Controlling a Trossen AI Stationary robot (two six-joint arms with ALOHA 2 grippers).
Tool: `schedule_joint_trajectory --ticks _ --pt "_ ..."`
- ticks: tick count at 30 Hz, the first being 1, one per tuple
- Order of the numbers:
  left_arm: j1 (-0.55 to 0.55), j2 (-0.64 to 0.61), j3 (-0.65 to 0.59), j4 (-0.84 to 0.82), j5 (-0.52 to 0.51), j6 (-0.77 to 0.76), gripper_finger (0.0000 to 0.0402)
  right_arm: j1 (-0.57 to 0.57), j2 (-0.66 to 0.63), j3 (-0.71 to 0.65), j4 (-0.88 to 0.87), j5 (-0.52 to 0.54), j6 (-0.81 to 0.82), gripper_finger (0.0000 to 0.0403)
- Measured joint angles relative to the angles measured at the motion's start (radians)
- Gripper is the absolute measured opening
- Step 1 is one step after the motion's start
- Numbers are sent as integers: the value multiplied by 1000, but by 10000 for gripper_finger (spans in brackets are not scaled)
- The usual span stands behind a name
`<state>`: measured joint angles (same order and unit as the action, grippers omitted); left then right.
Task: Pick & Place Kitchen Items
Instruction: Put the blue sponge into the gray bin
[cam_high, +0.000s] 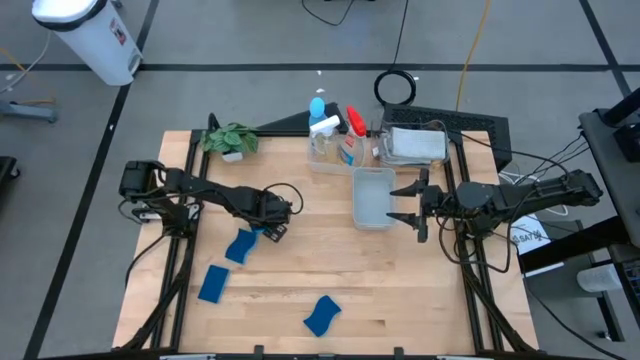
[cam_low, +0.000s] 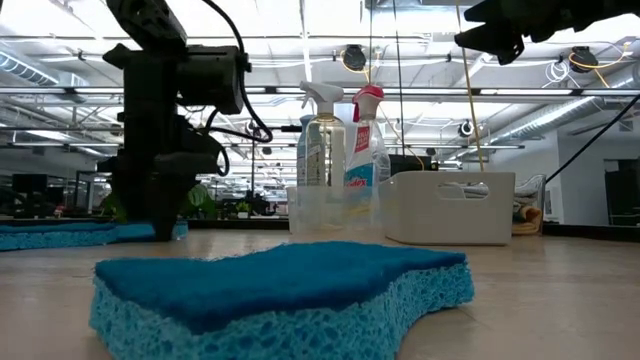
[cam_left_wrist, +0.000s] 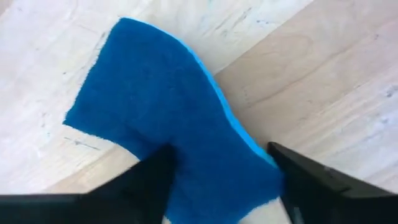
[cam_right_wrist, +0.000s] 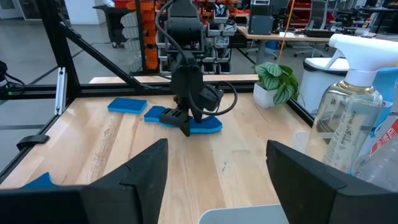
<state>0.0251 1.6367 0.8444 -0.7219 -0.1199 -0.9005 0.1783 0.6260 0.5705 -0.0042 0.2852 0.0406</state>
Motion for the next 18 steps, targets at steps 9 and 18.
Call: schedule_joint_trajectory --ticks 9,18 --pt "-3 0 -1 -18 -12 117 54 0 10 0 0 0 0 238" --pt "-34 3 180 -61 4 289 30 0 10 0 0 0 0 238"
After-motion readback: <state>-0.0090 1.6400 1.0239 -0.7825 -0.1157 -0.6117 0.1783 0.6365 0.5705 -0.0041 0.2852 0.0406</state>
